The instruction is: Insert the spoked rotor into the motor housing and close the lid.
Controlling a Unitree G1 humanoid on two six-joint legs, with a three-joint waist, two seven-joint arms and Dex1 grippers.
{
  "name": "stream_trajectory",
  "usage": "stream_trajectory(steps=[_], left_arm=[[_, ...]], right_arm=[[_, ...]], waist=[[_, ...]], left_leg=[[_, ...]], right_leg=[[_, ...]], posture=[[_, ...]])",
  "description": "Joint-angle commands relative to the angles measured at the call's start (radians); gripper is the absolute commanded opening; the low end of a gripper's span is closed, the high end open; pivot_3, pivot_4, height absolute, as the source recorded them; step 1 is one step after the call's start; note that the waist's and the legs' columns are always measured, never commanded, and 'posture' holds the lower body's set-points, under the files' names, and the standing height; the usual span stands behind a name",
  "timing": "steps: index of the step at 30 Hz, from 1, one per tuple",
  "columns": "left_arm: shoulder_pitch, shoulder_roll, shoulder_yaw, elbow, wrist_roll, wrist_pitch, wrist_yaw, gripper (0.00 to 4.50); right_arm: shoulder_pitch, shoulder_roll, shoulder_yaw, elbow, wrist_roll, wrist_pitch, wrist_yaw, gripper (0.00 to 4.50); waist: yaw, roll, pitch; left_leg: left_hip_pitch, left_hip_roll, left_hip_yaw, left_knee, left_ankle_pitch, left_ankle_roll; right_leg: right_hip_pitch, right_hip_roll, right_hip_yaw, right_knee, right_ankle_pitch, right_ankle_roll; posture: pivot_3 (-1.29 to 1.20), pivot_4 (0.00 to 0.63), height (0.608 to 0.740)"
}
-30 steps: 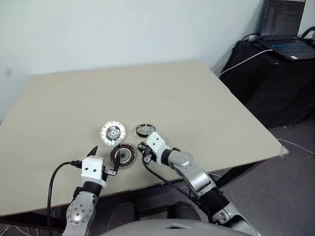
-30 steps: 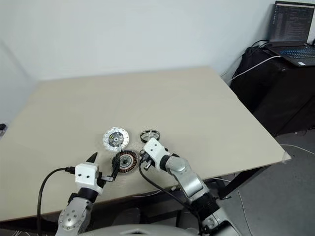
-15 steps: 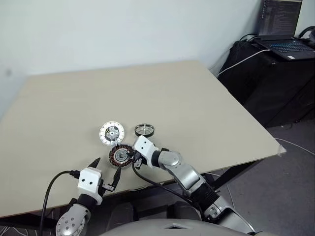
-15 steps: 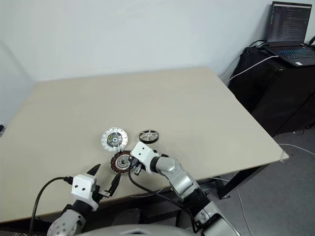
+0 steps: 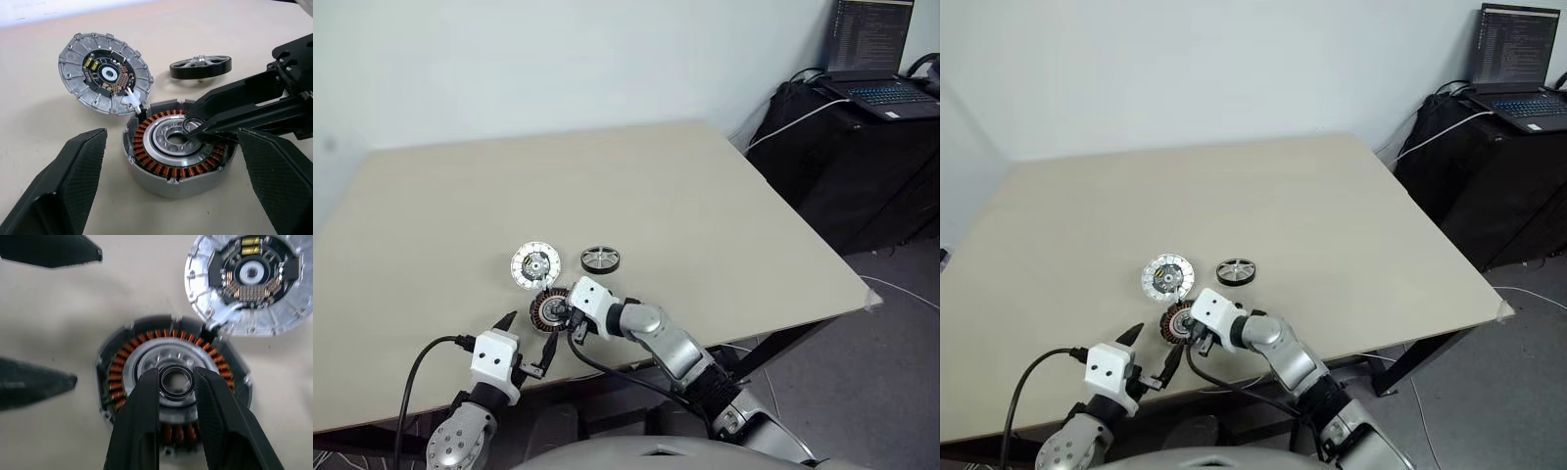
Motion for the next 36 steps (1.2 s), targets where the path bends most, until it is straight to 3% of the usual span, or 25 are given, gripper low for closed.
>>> stream_trajectory(steps=[1,11,12,19,23,27,34,36], left_arm=[[-0.004,-0.002,-0.012,-0.068,0.005,0.017,0.005,4.50],[-0.017,-0.007,-0.032,-0.111,0.018,0.074,0.024,4.50],[-0.018,-0.007,-0.034,-0.116,0.018,0.079,0.026,4.50],[-0.020,-0.008,-0.041,-0.130,0.022,0.099,0.030,4.50],[-0.023,-0.009,-0.039,-0.128,0.019,0.101,0.029,4.50],[-0.027,-0.010,-0.038,-0.114,0.016,0.093,0.025,4.50],[-0.028,-0.007,-0.033,-0.075,0.009,0.065,0.013,4.50],[-0.028,-0.006,-0.030,-0.062,0.007,0.055,0.010,4.50]], right_arm=[[-0.020,0.018,-0.013,-0.007,0.005,-0.033,0.001,0.69],[-0.025,0.023,-0.016,0.002,0.006,-0.045,0.005,0.69],[-0.025,0.024,-0.016,0.003,0.006,-0.050,0.004,1.25],[-0.019,0.028,-0.018,-0.001,0.010,-0.062,0.006,3.32],[-0.016,0.025,-0.035,-0.020,0.022,-0.053,0.017,3.32],[-0.018,0.012,-0.047,-0.047,0.018,-0.035,0.014,2.40],[-0.020,-0.021,-0.011,-0.125,-0.015,0.040,0.033,0.08],[-0.020,-0.031,0.003,-0.145,-0.023,0.068,0.044,0.03]], waist=[[0.001,0.000,0.000],[0.000,0.000,0.000],[0.000,0.000,0.000],[0.001,0.000,0.000],[0.000,0.000,0.000],[0.001,0.000,0.000],[0.001,0.000,0.000],[0.001,0.000,0.000]], left_leg=[[0.000,0.000,0.000,0.000,0.000,0.000],[0.000,0.000,0.000,0.000,0.000,0.000],[0.000,0.000,0.000,0.000,0.000,0.000],[0.000,0.000,0.000,0.000,0.000,0.000],[0.000,0.000,0.000,0.000,0.000,0.000],[0.000,0.000,0.000,0.000,0.000,0.000],[0.000,0.000,0.000,0.000,0.000,0.000],[0.000,0.000,0.000,0.000,0.000,0.000]], right_leg=[[0.000,0.000,0.000,0.000,0.000,0.000],[0.000,0.000,0.000,0.000,0.000,0.000],[0.000,0.000,0.000,0.000,0.000,0.000],[0.000,0.000,0.000,0.000,0.000,0.000],[0.000,0.000,0.000,0.000,0.000,0.000],[0.000,0.000,0.000,0.000,0.000,0.000],[0.000,0.000,0.000,0.000,0.000,0.000],[0.000,0.000,0.000,0.000,0.000,0.000]], posture=[[0.00,0.000,0.740],[0.00,0.000,0.740],[0.00,0.000,0.740],[0.00,0.000,0.740],[0.00,0.000,0.740],[0.00,0.000,0.740],[0.00,0.000,0.740],[0.00,0.000,0.740]])
